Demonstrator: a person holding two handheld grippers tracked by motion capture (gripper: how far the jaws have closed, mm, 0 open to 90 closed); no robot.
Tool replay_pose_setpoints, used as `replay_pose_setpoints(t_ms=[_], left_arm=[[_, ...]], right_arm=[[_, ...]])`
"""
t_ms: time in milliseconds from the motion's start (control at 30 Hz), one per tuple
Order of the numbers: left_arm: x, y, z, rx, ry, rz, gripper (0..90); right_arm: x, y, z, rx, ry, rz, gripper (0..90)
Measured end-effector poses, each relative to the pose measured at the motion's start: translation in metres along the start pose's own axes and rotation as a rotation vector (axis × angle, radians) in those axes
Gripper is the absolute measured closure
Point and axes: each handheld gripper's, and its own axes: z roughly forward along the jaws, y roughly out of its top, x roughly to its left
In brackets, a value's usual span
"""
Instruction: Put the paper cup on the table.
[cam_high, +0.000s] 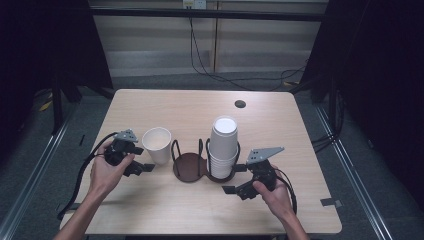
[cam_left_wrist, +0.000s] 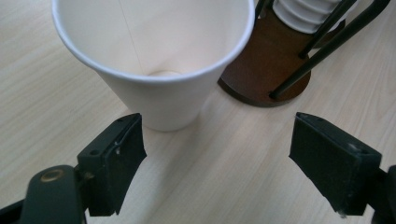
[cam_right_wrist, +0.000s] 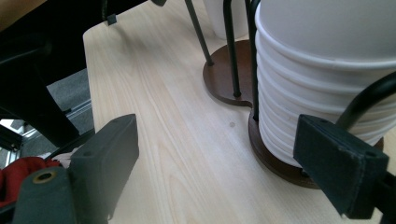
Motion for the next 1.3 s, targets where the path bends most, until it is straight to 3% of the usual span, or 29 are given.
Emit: replay_pose_setpoints(t_ms=[100, 233, 333, 400, 600, 667, 933, 1100, 1133, 1300], left_arm=[[-0.006, -0.006, 0.002, -0.039, -0.046, -0.010, 17.6], [-0.018, -0.012, 0.002, -0.066, -0.016, 0.020, 17.4], [-0.027, -0.016, -0.002, -0.085, 0.048, 0.047, 17.3], [-0.030, -0.018, -0.003, -0.102, 0.013, 0.039, 17.3], [-0.045, -0.024, -0.010, -0.146, -0.004, 0.061, 17.4], [-0.049, -0.026, -0.010, -0.150, -0.046, 0.043, 17.4], [-0.067, -0.031, -0.010, -0.200, -0.084, 0.046, 17.7], [-0.078, -0.035, -0.001, -0.219, -0.092, 0.045, 19.8], [-0.082, -0.036, 0.003, -0.221, -0.124, 0.053, 19.9], [-0.090, -0.040, 0.011, -0.212, -0.103, 0.046, 21.9]], right_arm=[[0.000, 0.000, -0.001, -0.004, -0.003, 0.001, 14.4], [0.001, 0.000, 0.000, -0.003, -0.001, 0.001, 14.4], [0.002, 0.000, -0.001, -0.001, -0.007, -0.003, 14.4], [0.002, -0.001, -0.001, -0.002, -0.011, -0.005, 14.4], [0.002, -0.001, -0.002, -0.005, -0.018, -0.001, 14.4], [0.002, -0.001, -0.001, -0.009, -0.013, 0.002, 14.4], [0.002, -0.002, 0.002, -0.008, -0.017, 0.005, 14.4], [0.003, -0.003, 0.000, -0.019, -0.022, 0.015, 14.4], [0.003, -0.003, 0.000, -0.024, -0.022, 0.016, 14.5], [0.006, -0.007, -0.005, -0.043, -0.032, 0.028, 14.5]])
